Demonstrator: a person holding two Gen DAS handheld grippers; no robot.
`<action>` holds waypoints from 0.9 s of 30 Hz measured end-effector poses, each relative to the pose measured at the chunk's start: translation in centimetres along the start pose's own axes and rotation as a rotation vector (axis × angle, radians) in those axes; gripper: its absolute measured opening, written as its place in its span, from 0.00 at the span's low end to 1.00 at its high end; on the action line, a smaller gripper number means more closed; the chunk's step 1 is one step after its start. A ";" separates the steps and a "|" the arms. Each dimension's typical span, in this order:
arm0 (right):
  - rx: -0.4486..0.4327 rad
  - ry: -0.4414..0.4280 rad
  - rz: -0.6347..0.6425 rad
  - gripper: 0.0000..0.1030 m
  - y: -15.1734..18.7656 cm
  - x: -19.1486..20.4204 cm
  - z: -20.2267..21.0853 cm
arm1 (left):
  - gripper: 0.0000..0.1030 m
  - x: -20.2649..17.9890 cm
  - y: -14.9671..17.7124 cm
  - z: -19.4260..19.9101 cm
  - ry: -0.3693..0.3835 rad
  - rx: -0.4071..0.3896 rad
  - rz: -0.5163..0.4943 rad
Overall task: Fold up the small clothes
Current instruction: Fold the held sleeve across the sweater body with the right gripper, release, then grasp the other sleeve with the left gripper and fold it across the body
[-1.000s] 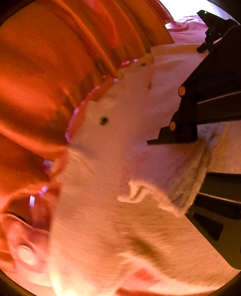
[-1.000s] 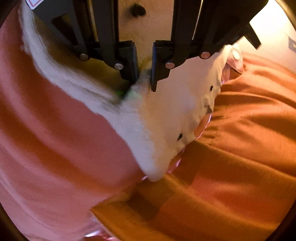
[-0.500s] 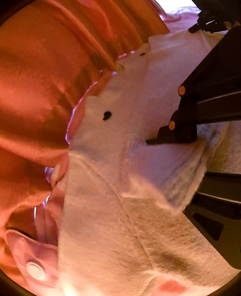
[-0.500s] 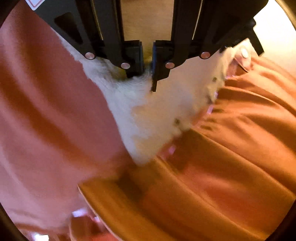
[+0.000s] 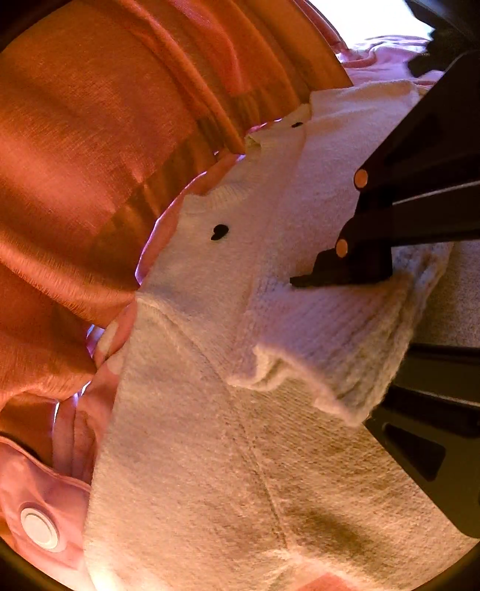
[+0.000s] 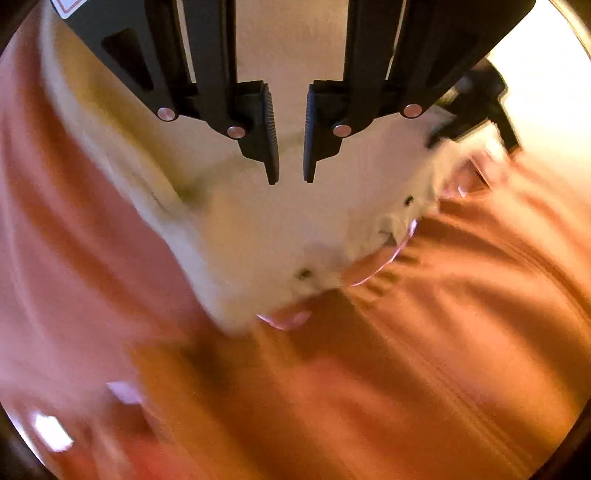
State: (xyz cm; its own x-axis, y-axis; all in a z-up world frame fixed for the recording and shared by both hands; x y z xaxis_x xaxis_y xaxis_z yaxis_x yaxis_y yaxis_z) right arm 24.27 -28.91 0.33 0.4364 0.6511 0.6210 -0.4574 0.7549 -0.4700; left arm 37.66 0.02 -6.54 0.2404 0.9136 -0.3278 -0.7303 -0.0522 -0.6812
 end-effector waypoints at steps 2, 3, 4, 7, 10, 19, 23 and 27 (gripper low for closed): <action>0.056 0.107 -0.074 0.13 -0.5 -3.6 -3.0 | 0.08 0.2 0.0 0.1 0.014 0.000 0.011; 0.055 0.089 -0.111 0.00 -0.6 -4.5 -3.4 | 0.09 0.3 0.1 0.2 0.021 0.001 0.017; 0.059 0.045 -0.172 0.00 -0.9 -5.4 -3.2 | 0.09 0.4 0.1 0.4 0.032 0.005 0.022; 0.026 0.062 -0.160 0.04 -1.4 -5.1 -1.8 | 0.28 1.5 0.0 3.5 -0.023 -0.018 0.037; -0.012 0.064 -0.110 0.13 -1.3 -3.5 -0.8 | 0.60 5.4 -0.6 9.7 -0.161 -0.115 0.053; 0.037 0.026 0.013 0.28 0.7 0.5 -1.4 | 0.75 29.6 0.4 19.6 -0.589 -0.088 0.461; 0.041 0.038 0.030 0.33 1.1 0.5 -1.3 | 0.52 33.5 0.7 18.8 -0.593 -0.060 0.500; 0.038 0.038 0.022 0.34 1.2 0.6 -1.4 | 0.06 32.7 -1.4 18.1 -0.575 -0.076 0.441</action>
State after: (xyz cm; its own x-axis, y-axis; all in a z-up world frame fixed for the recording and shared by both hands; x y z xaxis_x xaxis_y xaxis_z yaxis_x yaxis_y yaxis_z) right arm 25.08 -27.53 -0.80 0.4551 0.6705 0.5860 -0.4963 0.7374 -0.4583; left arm 35.00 37.24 -4.47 -0.4555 0.8673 -0.2006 -0.6303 -0.4734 -0.6153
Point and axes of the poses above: each gripper's, at about its wrist camera, not at the fingertips, and z roughly against the way its jaws point, x to its left, y to its underside, the point moved 7 cm from there along -z, roughly the way its jaws point, and after that the axes turned 15 degrees about -z, right-handed, at the moved point
